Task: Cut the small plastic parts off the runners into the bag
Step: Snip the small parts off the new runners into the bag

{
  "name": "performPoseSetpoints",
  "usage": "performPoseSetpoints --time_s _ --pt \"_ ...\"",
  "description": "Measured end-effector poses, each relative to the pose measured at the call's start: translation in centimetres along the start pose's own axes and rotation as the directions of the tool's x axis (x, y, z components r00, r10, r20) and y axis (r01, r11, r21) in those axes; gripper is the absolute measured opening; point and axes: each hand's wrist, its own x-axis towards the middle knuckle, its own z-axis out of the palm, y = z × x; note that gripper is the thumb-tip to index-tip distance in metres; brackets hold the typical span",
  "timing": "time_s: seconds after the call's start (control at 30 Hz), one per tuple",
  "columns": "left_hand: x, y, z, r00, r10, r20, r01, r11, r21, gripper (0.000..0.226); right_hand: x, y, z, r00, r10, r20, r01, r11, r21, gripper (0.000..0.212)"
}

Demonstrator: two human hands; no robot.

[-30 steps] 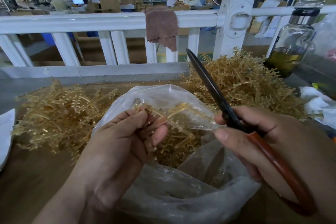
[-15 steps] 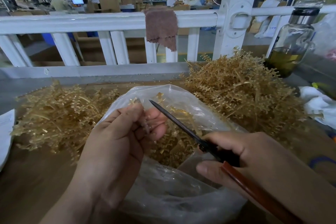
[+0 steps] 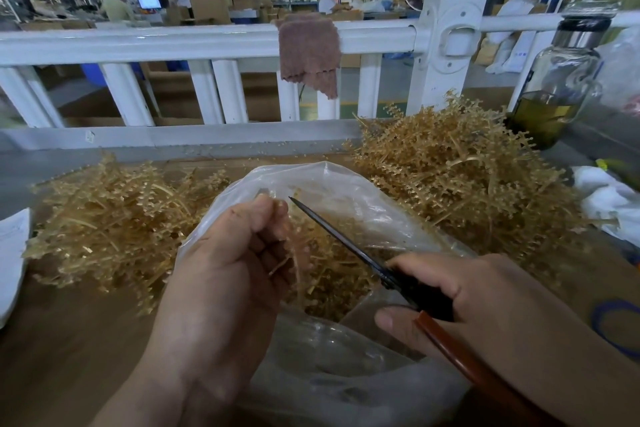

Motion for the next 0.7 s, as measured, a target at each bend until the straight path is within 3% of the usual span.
performPoseSetpoints --time_s 0.13,0.33,0.5,0.7 --pt "0.01 -0.07 -0.14 0.997 0.044 0.059 -0.049 0.996 0.075 0.009 -0.04 -0.11 -0.03 1.0 -0.005 -0.011 0.005 1.0 0.01 0.047" --pt "-0.23 0.04 0.29 0.993 0.102 0.068 -0.105 0.993 0.053 0.012 -0.14 -0.13 -0.02 0.999 -0.014 -0.047 0.014 1.0 -0.004 0.063" --pt "-0.21 0.05 0.45 0.989 0.137 0.056 -0.142 0.986 0.088 0.014 -0.26 -0.21 -0.43 0.999 -0.018 -0.045 0.017 0.999 -0.035 0.051" --pt "-0.1 -0.12 0.45 0.982 0.186 0.029 -0.189 0.973 0.136 0.012 -0.28 -0.29 -0.16 0.993 -0.017 -0.113 0.006 0.995 -0.097 0.062"
